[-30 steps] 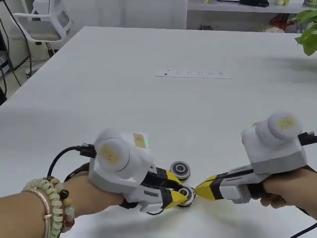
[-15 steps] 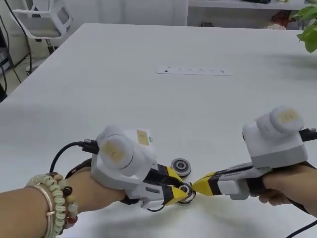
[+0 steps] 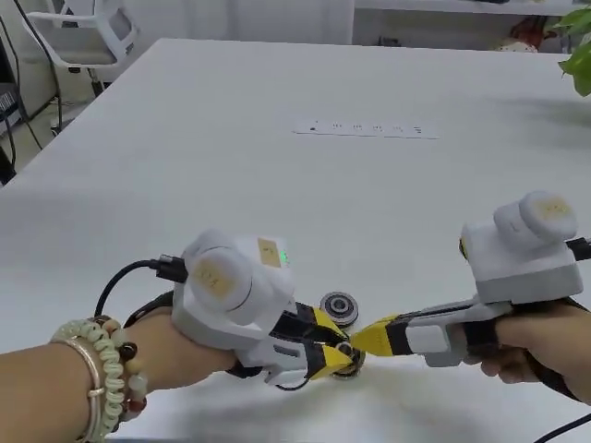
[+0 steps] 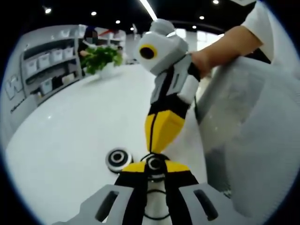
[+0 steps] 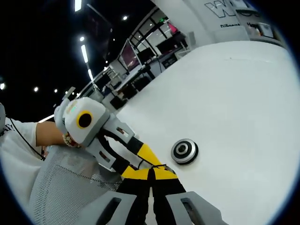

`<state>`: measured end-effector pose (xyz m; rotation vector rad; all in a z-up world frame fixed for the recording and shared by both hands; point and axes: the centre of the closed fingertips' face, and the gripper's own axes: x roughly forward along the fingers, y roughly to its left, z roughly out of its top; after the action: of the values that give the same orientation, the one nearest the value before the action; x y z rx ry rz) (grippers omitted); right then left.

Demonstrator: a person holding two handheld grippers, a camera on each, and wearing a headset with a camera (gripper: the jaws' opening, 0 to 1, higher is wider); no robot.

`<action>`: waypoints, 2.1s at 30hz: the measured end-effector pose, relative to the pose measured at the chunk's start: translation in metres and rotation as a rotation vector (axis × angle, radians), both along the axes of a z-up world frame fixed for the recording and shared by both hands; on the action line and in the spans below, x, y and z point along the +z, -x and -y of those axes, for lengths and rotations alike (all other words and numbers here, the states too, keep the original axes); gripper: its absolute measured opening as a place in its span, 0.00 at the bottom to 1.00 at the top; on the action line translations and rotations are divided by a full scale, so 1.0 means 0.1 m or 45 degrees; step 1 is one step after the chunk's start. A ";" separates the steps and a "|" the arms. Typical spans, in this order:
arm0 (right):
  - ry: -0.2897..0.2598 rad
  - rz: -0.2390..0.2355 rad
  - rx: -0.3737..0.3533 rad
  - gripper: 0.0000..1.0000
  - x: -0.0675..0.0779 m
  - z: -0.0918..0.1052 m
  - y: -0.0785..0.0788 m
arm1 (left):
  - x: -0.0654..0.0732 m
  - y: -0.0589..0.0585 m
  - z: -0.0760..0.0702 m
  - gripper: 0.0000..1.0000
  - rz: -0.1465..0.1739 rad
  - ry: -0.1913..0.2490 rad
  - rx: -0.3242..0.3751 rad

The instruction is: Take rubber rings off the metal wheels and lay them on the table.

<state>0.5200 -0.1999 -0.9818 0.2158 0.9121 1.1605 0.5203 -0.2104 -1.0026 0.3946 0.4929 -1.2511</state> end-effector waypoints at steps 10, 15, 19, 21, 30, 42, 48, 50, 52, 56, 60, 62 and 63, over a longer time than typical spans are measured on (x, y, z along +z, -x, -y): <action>0.111 0.019 0.002 0.00 -0.20 0.12 -0.02 | 0.01 0.01 0.01 0.14 -0.044 0.012 0.027; 0.136 0.019 0.005 0.00 -0.23 0.14 -0.01 | 0.01 0.03 0.01 0.16 -0.071 -0.002 0.026; 0.128 0.014 -0.009 0.00 -0.20 0.13 -0.01 | 0.13 0.02 0.00 0.21 -0.050 0.028 0.019; 0.127 0.013 -0.014 0.00 -0.19 0.14 -0.01 | 0.23 -0.02 0.00 0.25 -0.052 0.079 0.045; 0.134 0.026 -0.027 0.00 -0.15 0.14 -0.03 | 0.60 0.04 -0.03 0.45 -0.045 0.130 -0.010; 0.096 0.041 -0.059 0.00 -0.06 0.20 -0.12 | 0.80 0.17 -0.45 0.53 0.078 0.023 -0.006; 0.073 0.041 -0.095 0.00 0.00 0.24 -0.16 | 0.84 0.24 -0.75 0.58 0.096 0.019 0.087; 0.057 0.036 -0.106 0.00 0.04 0.24 -0.17 | 0.86 0.27 -0.82 0.61 0.085 0.047 0.130; 0.039 0.048 -0.119 0.00 0.08 0.24 -0.19 | 0.86 0.29 -0.89 0.65 0.084 0.066 0.175; 0.014 0.056 -0.134 0.00 0.14 0.22 -0.21 | 0.82 0.34 -1.00 0.72 0.074 0.092 0.245; 0.000 0.069 -0.140 0.00 0.18 0.20 -0.23 | 0.82 0.36 -1.04 0.75 0.037 0.174 0.325; -0.010 0.077 -0.141 0.00 0.21 0.19 -0.23 | 0.80 0.37 -1.06 0.78 0.024 0.201 0.356; -0.014 0.079 -0.140 0.00 0.22 0.18 -0.23 | 0.79 0.37 -1.07 0.79 0.021 0.210 0.372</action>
<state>0.5429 -0.2180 -0.9595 0.2347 0.8294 1.0647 0.4835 -0.1035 -0.9231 0.1853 0.4131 -0.9960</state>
